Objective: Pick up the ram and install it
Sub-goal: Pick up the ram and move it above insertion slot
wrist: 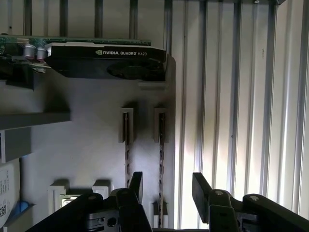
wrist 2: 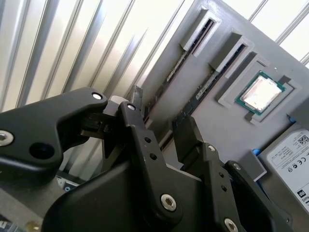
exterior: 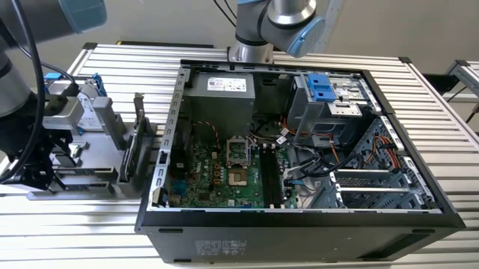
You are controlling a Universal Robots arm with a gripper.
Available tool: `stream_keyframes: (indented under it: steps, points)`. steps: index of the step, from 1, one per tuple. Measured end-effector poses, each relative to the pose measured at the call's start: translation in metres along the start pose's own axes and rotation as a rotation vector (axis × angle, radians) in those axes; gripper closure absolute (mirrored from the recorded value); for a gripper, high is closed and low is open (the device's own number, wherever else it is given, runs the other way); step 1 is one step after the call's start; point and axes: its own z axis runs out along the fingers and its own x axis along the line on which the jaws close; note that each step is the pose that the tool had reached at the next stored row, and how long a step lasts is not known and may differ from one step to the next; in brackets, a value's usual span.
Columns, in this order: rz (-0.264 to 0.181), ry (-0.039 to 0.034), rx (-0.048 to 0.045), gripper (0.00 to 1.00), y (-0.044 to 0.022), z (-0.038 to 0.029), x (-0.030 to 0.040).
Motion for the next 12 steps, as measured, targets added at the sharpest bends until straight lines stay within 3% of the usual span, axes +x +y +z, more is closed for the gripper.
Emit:
stream_keyframes:
  steps: [12]
  points:
    - [0.0, -0.0022, 0.001, 0.0, -0.0001, 0.006, 0.0002]
